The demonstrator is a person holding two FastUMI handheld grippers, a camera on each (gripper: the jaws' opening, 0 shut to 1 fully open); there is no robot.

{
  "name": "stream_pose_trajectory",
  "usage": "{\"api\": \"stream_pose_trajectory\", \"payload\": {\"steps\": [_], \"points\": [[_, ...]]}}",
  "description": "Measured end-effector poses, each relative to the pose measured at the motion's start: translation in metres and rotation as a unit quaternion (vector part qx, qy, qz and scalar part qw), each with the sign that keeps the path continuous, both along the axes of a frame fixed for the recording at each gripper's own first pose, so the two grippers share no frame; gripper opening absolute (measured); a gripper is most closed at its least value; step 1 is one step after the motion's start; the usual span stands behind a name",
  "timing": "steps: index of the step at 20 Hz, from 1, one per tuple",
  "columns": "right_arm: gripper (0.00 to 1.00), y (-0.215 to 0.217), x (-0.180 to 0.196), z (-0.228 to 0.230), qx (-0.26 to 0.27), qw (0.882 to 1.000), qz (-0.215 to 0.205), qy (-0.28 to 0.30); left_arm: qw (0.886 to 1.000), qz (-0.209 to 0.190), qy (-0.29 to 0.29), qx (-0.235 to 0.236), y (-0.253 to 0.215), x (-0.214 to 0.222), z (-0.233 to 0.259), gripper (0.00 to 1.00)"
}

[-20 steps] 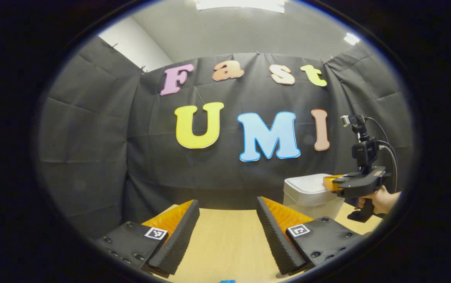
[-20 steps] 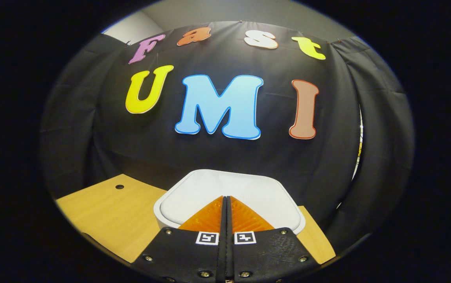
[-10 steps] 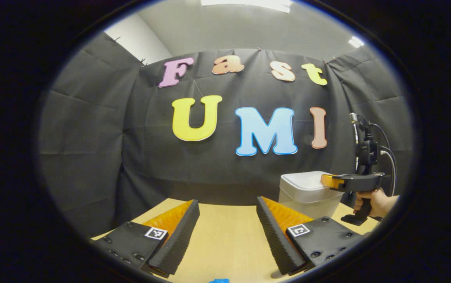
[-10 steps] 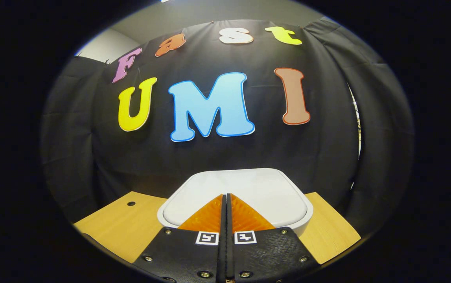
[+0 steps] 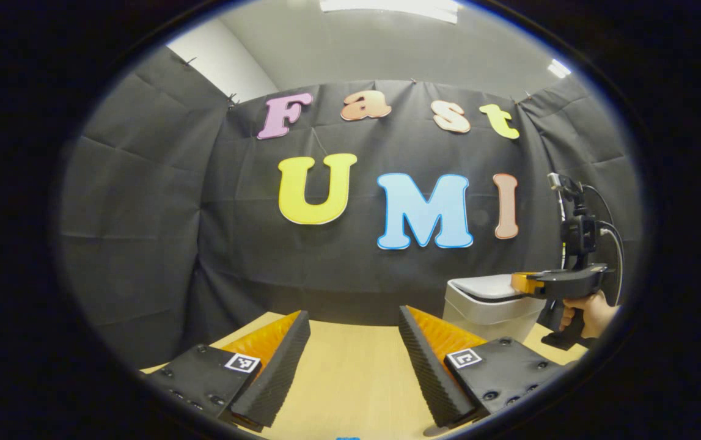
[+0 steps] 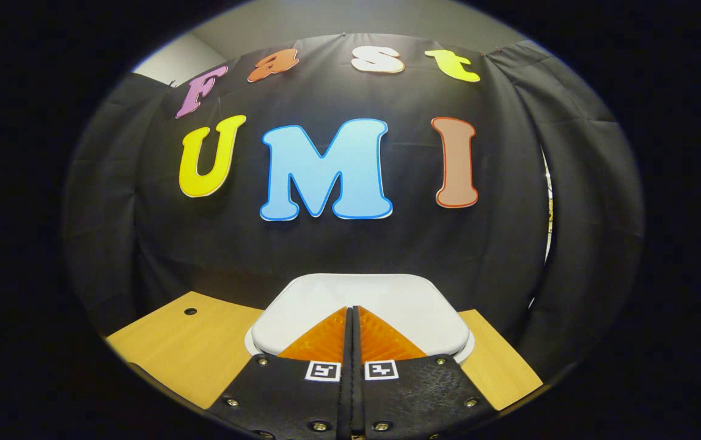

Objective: Press the lid of the desktop garbage bin to open it, pick up the crumpled paper on the desktop and throw it into the bin, then pick up the pop can on the desktop and drop it into the bin, and finally close the garbage bin lid.

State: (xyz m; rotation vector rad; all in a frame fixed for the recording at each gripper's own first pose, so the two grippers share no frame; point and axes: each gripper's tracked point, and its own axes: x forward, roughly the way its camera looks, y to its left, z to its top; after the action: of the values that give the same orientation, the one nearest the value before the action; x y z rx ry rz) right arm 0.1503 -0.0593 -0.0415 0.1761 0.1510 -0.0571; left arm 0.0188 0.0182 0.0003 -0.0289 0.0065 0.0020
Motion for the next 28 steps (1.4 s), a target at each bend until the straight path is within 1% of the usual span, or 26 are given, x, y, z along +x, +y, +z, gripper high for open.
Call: {"api": "stream_pose_trajectory", "payload": {"steps": [3,6,10,14,19,20,28], "points": [[0.0,-0.005,-0.003,0.018,-0.007,1.0,0.0,-0.015,1.0,0.001,0.0,0.008,0.004,0.004,0.004,0.99],[0.0,-0.015,-0.004,0.036,0.007,0.999,-0.009,-0.031,1.0,-0.007,0.005,0.005,-0.004,0.008,0.003,0.99],[0.0,-0.026,-0.021,0.048,0.007,0.999,-0.02,-0.044,1.0,-0.021,0.017,-0.01,-0.016,0.011,-0.004,0.97],[0.0,-0.031,-0.039,0.057,0.003,0.998,-0.025,-0.051,0.999,-0.029,0.024,-0.013,-0.022,0.009,-0.006,0.97],[0.0,-0.026,-0.067,0.069,0.0,0.998,-0.024,-0.061,0.999,-0.036,0.036,-0.013,-0.02,0.002,-0.016,0.96],[0.0,-0.023,-0.072,0.07,-0.001,0.998,-0.023,-0.062,0.999,-0.032,0.04,-0.009,-0.017,0.002,-0.019,0.97],[0.0,-0.004,-0.115,0.059,-0.031,0.998,-0.028,-0.047,0.998,-0.035,0.051,-0.002,-0.011,-0.005,-0.033,0.96]]}}
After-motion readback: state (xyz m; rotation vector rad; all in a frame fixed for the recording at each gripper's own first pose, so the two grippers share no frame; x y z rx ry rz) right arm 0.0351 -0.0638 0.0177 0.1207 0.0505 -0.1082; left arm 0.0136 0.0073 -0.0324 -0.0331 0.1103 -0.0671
